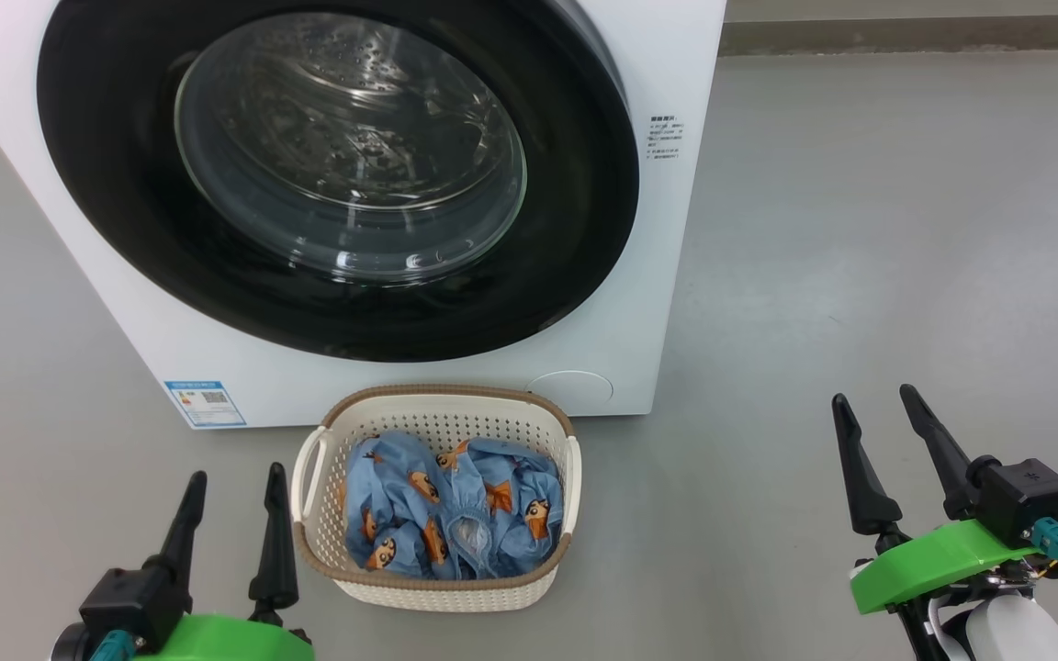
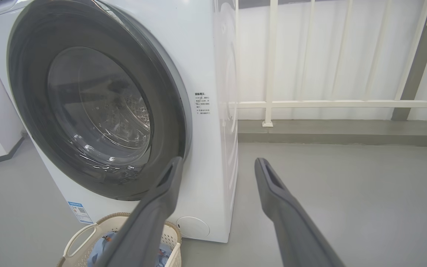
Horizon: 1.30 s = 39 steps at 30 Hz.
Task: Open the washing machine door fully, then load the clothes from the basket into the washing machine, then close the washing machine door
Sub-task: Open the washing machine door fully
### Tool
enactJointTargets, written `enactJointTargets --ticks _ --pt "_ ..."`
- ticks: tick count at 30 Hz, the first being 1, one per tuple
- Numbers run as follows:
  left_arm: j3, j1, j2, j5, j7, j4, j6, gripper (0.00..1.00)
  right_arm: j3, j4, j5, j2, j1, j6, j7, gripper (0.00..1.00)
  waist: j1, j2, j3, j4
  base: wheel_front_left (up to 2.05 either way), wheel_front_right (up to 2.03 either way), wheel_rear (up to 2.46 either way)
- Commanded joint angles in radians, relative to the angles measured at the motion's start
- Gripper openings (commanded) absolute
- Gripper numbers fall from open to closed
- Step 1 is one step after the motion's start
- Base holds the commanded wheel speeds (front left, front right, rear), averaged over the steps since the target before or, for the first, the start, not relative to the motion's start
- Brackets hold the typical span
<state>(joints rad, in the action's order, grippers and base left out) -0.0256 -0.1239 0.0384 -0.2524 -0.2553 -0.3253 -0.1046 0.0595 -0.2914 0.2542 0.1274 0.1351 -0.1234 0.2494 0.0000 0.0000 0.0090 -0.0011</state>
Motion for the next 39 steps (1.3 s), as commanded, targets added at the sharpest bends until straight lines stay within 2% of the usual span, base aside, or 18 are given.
enactJointTargets --ticks 1,25,39 --pt "0.033 -0.03 0.012 -0.001 -0.006 0.032 -0.003 1.0 0.016 0.021 0.008 0.005 0.035 -0.007 0.012 1.0 0.0 0.0 0.0 0.0 0.0 0.0 0.0" --pt "0.034 -0.029 0.012 -0.003 -0.006 0.035 -0.009 1.0 0.012 0.013 0.009 0.006 0.04 -0.007 0.012 1.0 0.0 0.0 0.0 -0.001 0.0 0.0 0.0" --pt "0.035 -0.026 0.012 0.008 -0.006 0.038 0.01 1.0 0.001 0.023 0.006 0.004 0.039 -0.007 0.012 1.0 0.0 0.0 0.013 0.0 0.0 0.0 0.0"
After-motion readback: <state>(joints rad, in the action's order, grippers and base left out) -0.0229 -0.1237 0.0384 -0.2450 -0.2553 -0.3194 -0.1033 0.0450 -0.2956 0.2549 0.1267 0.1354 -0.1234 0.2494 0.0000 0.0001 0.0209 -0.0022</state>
